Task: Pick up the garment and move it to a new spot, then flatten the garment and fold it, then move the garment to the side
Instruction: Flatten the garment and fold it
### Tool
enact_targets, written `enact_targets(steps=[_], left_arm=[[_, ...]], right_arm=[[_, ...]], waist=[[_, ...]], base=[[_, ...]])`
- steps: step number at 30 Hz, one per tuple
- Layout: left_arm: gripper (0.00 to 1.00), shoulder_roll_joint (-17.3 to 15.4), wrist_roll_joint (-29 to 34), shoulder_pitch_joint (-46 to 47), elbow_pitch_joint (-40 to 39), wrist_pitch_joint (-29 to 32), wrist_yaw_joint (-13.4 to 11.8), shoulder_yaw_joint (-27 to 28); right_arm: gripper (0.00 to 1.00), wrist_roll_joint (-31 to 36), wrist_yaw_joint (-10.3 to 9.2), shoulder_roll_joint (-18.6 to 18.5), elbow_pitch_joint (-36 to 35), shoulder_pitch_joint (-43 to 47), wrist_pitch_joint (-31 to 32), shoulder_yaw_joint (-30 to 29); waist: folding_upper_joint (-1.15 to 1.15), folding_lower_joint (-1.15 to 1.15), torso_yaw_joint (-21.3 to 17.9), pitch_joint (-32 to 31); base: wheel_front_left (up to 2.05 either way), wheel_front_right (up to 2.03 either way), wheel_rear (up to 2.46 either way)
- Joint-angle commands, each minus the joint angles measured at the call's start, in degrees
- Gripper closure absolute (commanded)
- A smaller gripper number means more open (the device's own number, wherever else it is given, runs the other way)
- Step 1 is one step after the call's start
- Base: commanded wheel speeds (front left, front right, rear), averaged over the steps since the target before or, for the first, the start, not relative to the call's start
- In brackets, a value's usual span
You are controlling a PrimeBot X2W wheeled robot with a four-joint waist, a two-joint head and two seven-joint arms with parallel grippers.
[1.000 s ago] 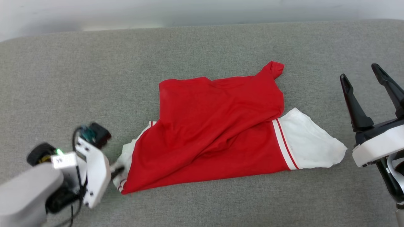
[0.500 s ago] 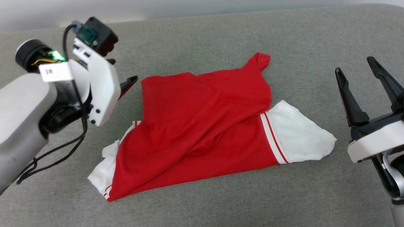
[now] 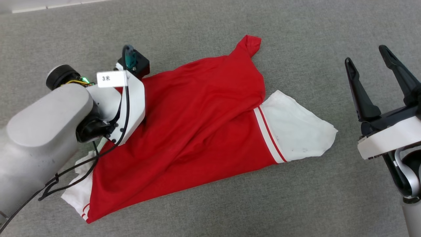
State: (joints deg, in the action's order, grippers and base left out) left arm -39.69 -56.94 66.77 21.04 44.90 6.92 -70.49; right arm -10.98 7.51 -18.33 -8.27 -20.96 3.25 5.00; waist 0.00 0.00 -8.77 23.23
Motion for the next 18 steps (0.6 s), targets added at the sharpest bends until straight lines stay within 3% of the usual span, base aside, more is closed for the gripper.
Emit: enact_targets(steps=[1, 6, 7, 8, 18], left_arm=[[0.0, 0.5, 0.6, -2.2, 0.8, 1.1, 0.3, -1.3], [0.0, 2.0, 1.0, -6.0, 1.7, 1.1, 0.7, -3.2], [0.85, 2.2, 1.3, -5.7, 1.1, 0.2, 0.7, -3.3], [1.0, 2.3, 1.5, -5.1, 0.6, -0.7, 0.7, -3.2], [1.0, -1.2, 2.7, 4.1, -7.0, -11.0, 0.5, -1.1]], right_arm=[[0.0, 0.3, -0.03, 0.3, 0.2, -0.9, -0.5, 0.0], [0.0, 0.5, -0.04, 0.3, 0.9, -1.5, -0.8, -0.3], [0.0, 0.5, -0.04, 0.4, 1.1, -1.5, -0.8, -0.3], [0.0, 0.6, -0.04, 0.3, 1.3, -1.4, -0.8, -0.3], [0.0, 0.3, -0.04, 0.2, 1.7, 0.5, -1.0, -1.0]], waist=[[0.0, 0.0, -0.6, 0.7], [0.0, 0.0, -0.5, 0.9], [0.0, 0.0, -0.3, 0.7], [0.0, 0.0, -0.1, 0.5], [0.0, 0.0, 1.7, -2.7]], base=[[0.0, 0.0, 0.0], [0.0, 0.0, 0.0], [0.0, 0.0, 0.0], [0.0, 0.0, 0.0], [0.0, 0.0, 0.0]])
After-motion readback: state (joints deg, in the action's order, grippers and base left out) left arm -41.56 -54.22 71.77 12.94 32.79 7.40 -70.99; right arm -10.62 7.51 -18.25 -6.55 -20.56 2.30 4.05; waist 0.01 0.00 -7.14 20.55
